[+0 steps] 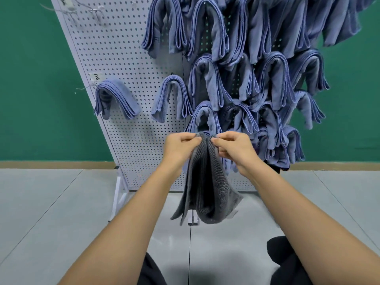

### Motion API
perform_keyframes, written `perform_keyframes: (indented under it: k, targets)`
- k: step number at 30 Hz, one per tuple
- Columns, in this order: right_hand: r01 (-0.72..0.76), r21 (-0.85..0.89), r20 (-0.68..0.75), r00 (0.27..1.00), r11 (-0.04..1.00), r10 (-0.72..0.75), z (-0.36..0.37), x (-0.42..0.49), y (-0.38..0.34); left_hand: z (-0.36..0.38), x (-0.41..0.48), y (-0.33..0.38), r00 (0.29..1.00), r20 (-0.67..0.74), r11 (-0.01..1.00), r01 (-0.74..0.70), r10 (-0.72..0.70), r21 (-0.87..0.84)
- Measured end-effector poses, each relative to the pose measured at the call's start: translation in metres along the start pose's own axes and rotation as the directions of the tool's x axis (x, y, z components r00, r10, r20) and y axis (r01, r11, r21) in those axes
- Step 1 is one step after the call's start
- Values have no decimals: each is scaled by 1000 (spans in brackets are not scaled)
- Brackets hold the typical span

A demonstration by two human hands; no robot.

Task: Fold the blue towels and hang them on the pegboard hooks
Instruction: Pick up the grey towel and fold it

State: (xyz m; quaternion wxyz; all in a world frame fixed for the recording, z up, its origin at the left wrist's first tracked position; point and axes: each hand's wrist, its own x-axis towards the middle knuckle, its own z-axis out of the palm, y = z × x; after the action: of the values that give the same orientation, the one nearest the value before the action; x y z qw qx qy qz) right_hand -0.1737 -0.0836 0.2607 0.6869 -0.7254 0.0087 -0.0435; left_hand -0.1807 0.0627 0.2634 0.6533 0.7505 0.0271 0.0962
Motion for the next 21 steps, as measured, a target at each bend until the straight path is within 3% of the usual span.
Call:
perform_keyframes:
  k: [4, 10, 16, 18, 20, 21]
  targets:
    - [8, 62, -10, 1000, 998, -7, 0, -2, 0, 11, -2, 1, 999, 13, 998, -51, 51, 21]
    - [-61, 253, 101, 994, 965, 37, -8, -9, -4, 14, -4, 0, 989, 79, 992, -129, 129, -4]
    - [-128, 402, 198, 979, 906, 51, -17, -10, -4, 16, 0, -1, 990, 93, 995, -103, 101, 9]
    - [-30, 286, 146, 989, 958, -12, -24, -5, -4, 14, 1, 2, 990, 118, 996, -78, 81, -33]
    - [152, -68, 90, 985, 986, -145, -38, 4, -3, 10, 2, 6, 982, 171, 996, -84, 84, -8]
    - [219, -247, 128, 973, 944, -193, -46, 9, -1, 7, 3, 8, 973, 212, 996, -86, 86, -11]
